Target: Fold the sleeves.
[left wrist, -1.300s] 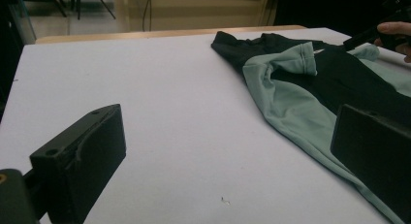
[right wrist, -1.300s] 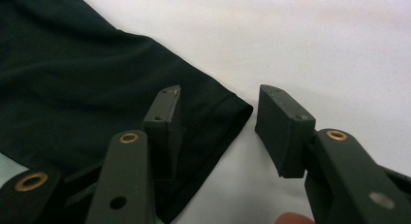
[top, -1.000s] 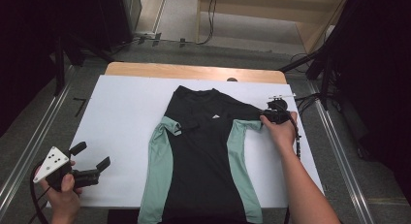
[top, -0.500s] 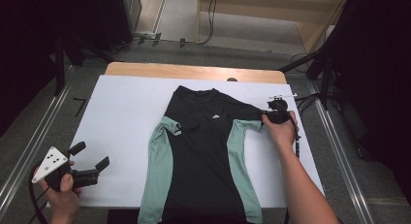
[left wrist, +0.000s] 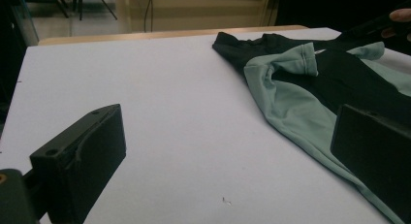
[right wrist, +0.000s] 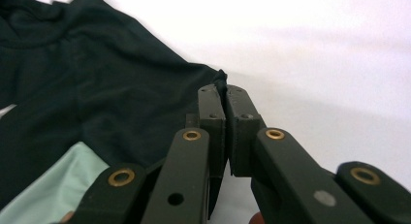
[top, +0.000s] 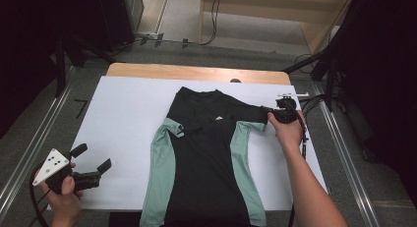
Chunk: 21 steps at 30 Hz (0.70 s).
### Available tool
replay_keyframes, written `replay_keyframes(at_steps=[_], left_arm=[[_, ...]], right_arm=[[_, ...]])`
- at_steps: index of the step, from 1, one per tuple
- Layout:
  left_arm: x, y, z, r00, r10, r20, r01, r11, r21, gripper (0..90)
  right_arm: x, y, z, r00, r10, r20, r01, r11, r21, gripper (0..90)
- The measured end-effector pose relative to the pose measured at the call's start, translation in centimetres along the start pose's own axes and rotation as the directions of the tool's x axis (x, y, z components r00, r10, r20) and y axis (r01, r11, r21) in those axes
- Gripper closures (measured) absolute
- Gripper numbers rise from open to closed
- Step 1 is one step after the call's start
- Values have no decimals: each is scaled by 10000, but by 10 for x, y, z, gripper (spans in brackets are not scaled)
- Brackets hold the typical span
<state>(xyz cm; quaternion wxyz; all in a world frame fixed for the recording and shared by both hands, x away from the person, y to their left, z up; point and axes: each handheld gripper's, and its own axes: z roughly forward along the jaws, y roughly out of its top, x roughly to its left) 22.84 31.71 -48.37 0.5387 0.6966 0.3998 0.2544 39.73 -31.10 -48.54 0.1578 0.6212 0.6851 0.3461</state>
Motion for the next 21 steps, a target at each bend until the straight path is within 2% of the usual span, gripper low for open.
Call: replay_keyframes(at_steps=[8,21], left_arm=[[0,0,0,10000,1,19,-1,10000,13,0],[-1,0,1,10000,9,35,-9,10000,13,0]], right_arm=[[11,7,-14,9988,-287,-399,266,9983,-524,845],[43,20,-30,9903,-981,-985,880,9909,-1021,846]])
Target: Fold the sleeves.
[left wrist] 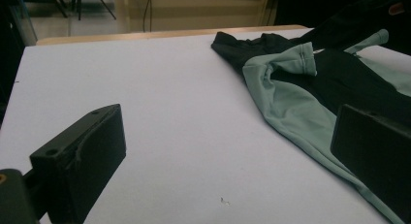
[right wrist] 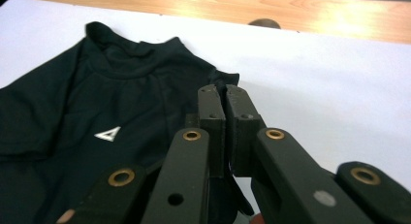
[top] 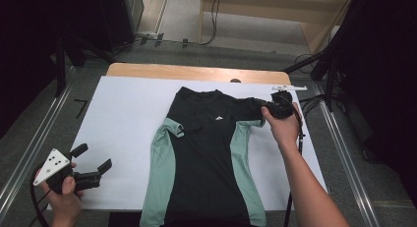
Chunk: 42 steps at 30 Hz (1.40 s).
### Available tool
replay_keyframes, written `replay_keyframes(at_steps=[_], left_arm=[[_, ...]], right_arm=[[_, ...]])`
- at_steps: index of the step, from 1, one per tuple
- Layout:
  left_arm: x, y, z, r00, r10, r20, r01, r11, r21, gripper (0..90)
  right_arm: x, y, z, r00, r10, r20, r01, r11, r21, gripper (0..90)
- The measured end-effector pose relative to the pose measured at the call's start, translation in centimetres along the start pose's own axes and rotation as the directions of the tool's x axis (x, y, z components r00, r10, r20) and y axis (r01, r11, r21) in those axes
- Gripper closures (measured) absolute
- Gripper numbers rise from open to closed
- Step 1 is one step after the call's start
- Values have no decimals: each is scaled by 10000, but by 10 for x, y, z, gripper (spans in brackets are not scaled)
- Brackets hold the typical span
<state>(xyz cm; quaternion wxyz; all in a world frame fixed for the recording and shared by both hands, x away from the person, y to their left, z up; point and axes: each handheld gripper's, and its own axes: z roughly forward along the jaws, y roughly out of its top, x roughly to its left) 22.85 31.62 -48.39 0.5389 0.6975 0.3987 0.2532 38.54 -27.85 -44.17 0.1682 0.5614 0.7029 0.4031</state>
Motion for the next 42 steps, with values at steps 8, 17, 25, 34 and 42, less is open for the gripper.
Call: replay_keyframes(at_steps=[8,17,25,34,42], left_arm=[[0,0,0,10000,0,3,0,10000,-13,0],[-1,1,-1,10000,58,-11,-58,9999,-89,0],[-1,1,-1,10000,84,-13,-85,9999,-91,0],[-1,2,-2,10000,54,-17,-54,9999,-127,0],[-2,2,-2,10000,49,-2,-49,9999,-138,0]], right_arm=[[18,6,-3,9988,-369,-336,362,9991,-216,846],[30,9,-3,9964,-588,-608,568,9978,-332,846],[48,12,-1,9917,-919,-903,888,9953,-381,846],[61,13,3,9872,-1152,-1102,1121,9931,-341,846],[71,13,6,9829,-1314,-1291,1281,9912,-337,846]])
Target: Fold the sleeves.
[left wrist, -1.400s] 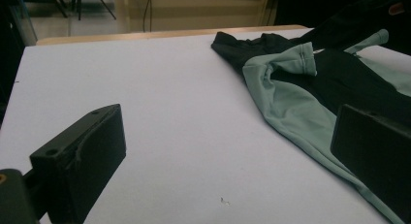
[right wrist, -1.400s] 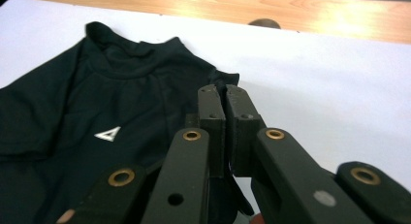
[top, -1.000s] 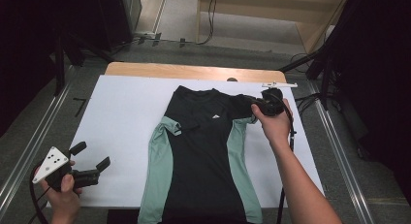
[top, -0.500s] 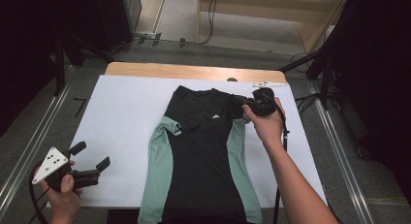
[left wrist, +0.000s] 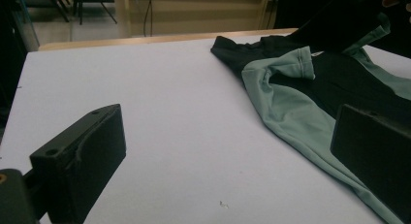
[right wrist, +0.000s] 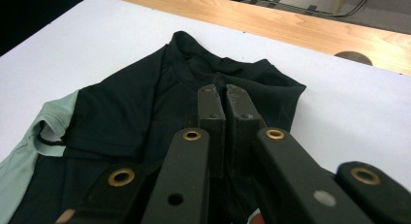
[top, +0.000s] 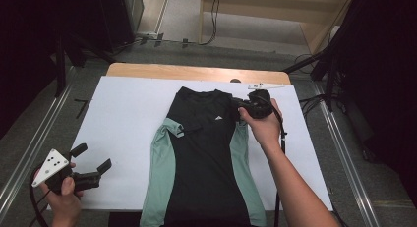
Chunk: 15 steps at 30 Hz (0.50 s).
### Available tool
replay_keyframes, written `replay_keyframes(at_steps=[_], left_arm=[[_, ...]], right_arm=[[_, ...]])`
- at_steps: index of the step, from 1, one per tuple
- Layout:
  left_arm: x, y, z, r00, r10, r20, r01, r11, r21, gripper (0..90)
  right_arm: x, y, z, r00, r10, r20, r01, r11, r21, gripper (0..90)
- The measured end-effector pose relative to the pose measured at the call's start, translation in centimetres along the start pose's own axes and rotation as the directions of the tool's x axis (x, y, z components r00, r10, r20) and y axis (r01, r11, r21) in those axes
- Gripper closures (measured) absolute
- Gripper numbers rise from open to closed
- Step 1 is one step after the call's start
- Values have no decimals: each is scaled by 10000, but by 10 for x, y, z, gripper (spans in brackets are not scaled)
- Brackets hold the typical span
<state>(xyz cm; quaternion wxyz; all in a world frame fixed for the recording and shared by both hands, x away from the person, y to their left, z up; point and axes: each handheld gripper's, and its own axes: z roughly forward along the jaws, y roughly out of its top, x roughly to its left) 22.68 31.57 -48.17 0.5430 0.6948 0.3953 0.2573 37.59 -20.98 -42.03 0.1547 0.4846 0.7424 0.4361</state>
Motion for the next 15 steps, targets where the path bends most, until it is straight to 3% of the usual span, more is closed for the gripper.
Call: replay_keyframes(at_steps=[15], left_arm=[[0,0,0,10000,-17,-23,17,10000,58,0]], right_arm=[[17,1,11,9986,-306,-434,313,9994,167,845]])
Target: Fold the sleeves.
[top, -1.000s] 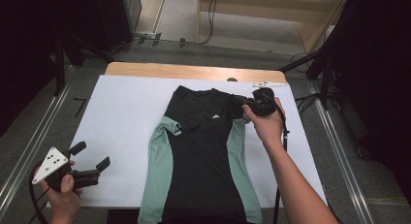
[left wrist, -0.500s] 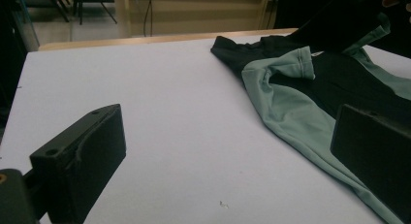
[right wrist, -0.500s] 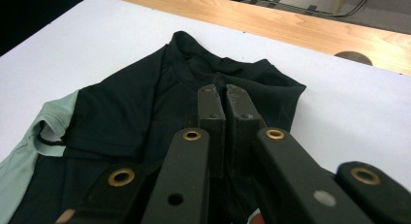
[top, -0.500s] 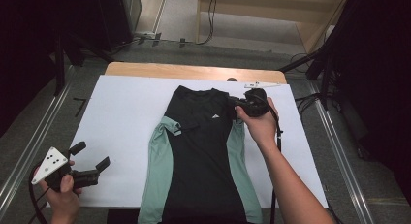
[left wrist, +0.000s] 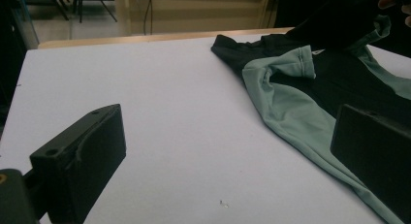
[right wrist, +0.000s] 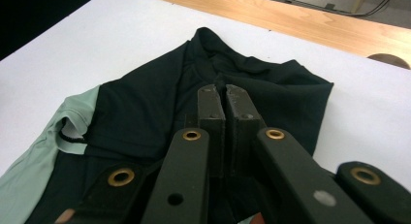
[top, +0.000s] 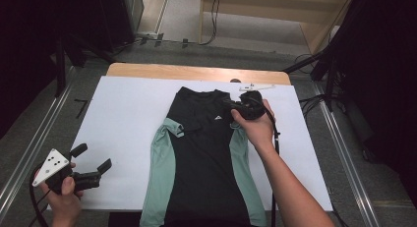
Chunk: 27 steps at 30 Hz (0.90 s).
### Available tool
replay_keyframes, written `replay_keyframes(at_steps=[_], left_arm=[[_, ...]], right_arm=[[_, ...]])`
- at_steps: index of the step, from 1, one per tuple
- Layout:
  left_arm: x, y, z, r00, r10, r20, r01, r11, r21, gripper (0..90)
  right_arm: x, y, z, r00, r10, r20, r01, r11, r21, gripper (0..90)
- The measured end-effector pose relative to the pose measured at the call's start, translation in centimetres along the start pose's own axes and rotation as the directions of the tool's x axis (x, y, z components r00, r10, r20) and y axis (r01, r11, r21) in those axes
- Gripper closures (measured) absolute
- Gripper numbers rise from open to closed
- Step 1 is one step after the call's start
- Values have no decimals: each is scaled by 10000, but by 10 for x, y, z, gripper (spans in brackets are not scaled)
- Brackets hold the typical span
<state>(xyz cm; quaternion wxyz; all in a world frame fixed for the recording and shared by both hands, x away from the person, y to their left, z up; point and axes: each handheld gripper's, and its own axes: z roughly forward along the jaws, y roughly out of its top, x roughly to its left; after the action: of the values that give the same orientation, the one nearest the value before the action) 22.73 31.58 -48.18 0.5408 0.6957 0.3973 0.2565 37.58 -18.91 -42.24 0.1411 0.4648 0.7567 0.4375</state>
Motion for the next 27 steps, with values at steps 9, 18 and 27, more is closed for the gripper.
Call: replay_keyframes(at_steps=[9,18,27], left_arm=[[0,0,0,10000,6,18,-6,10000,1,0],[0,0,1,10000,-1,52,0,10000,61,0],[0,-1,2,10000,-9,89,9,10000,65,0]], right_arm=[[9,-1,12,9998,-79,-203,83,9997,222,845],[17,-6,25,9992,-133,-372,151,9986,507,844],[23,-9,37,9985,-253,-483,288,9969,739,844]])
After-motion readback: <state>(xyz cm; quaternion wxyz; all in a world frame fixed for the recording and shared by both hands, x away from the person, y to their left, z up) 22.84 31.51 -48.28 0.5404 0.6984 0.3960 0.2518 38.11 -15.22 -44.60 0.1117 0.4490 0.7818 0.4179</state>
